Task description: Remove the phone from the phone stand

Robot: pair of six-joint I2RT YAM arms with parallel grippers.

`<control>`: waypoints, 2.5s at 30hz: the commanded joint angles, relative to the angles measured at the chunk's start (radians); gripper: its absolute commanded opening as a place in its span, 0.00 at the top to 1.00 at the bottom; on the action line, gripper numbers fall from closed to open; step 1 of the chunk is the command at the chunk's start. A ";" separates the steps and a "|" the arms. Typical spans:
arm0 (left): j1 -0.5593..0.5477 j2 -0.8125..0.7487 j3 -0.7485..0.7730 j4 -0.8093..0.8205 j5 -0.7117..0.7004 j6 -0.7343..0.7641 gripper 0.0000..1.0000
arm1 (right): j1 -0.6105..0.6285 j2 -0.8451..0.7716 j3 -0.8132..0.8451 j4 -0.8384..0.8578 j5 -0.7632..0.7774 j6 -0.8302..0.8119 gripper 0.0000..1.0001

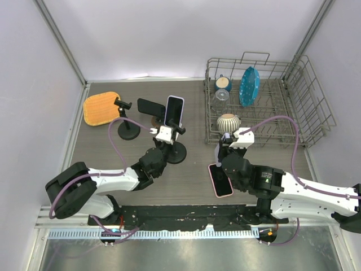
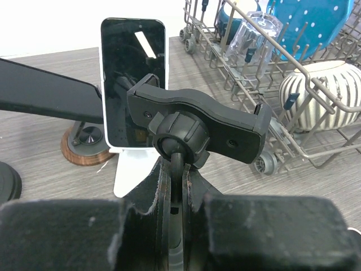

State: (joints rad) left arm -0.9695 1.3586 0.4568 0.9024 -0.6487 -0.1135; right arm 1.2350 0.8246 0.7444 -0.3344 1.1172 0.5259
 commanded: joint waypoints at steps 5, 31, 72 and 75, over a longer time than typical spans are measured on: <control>0.068 -0.022 -0.012 -0.126 -0.098 0.009 1.00 | 0.004 -0.016 0.009 0.090 0.012 -0.010 0.99; 0.506 -0.128 -0.017 -0.244 -0.115 -0.002 1.00 | 0.004 -0.056 -0.025 0.126 0.004 -0.032 0.99; 0.512 -0.386 -0.012 -0.525 -0.195 -0.060 0.38 | 0.004 -0.078 -0.030 0.106 -0.011 -0.047 0.99; 0.503 -0.439 0.002 -0.592 -0.193 -0.098 0.31 | 0.004 -0.071 -0.025 0.106 -0.017 -0.047 0.99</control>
State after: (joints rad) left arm -0.4507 0.9913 0.4435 0.3828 -0.8120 -0.1562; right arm 1.2350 0.7574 0.6868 -0.2775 1.0855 0.4728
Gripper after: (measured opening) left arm 0.651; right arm 0.212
